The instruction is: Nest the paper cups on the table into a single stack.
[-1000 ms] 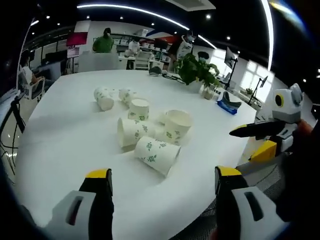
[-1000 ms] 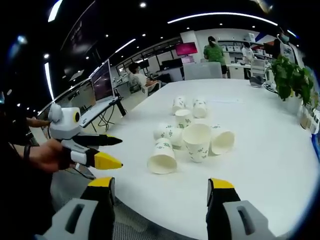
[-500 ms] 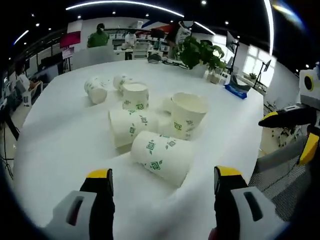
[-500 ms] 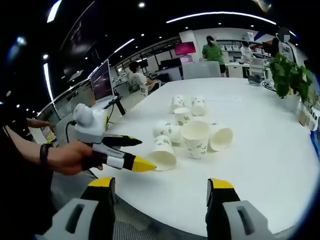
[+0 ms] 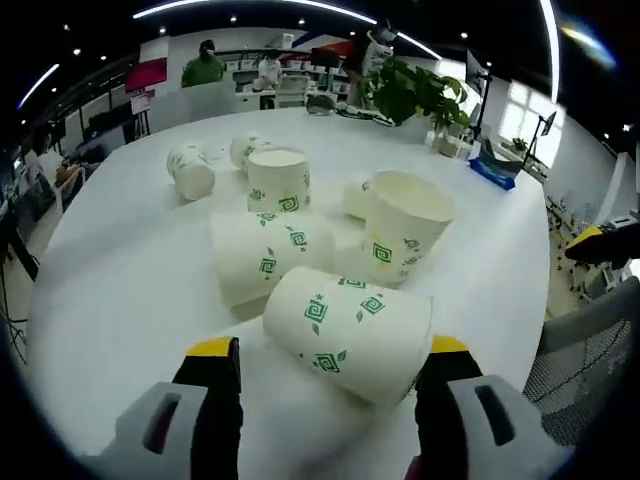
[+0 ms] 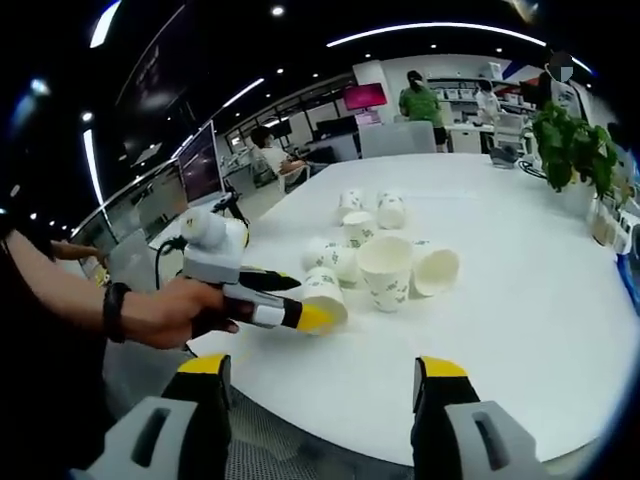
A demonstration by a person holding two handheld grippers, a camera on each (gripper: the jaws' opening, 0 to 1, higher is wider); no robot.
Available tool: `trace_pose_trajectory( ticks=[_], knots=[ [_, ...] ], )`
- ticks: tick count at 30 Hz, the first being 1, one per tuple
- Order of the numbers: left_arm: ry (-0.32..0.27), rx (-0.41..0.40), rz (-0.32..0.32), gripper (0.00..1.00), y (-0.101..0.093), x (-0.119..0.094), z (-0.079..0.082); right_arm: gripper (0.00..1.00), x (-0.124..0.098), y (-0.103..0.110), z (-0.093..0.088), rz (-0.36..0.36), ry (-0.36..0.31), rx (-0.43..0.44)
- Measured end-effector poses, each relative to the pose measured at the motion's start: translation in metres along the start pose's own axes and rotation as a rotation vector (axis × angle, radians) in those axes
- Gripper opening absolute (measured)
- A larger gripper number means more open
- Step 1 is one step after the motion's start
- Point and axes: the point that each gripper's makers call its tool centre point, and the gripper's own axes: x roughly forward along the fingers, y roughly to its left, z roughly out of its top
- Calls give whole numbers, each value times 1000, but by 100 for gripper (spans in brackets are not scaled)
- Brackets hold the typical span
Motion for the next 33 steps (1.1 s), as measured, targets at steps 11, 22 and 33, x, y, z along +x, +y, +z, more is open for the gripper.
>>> trace_pose_trajectory(
  ticks=[11, 22, 33],
  knots=[
    [-40, 12, -13, 0, 1, -8, 10, 69, 3, -1, -1, 20, -5, 9],
    [-10, 73, -35, 0, 1, -27, 5, 69, 6, -3, -4, 27, -4, 11],
    [-11, 56, -31, 0, 6, -39, 5, 69, 8, 1, -5, 39, 1, 7]
  ],
)
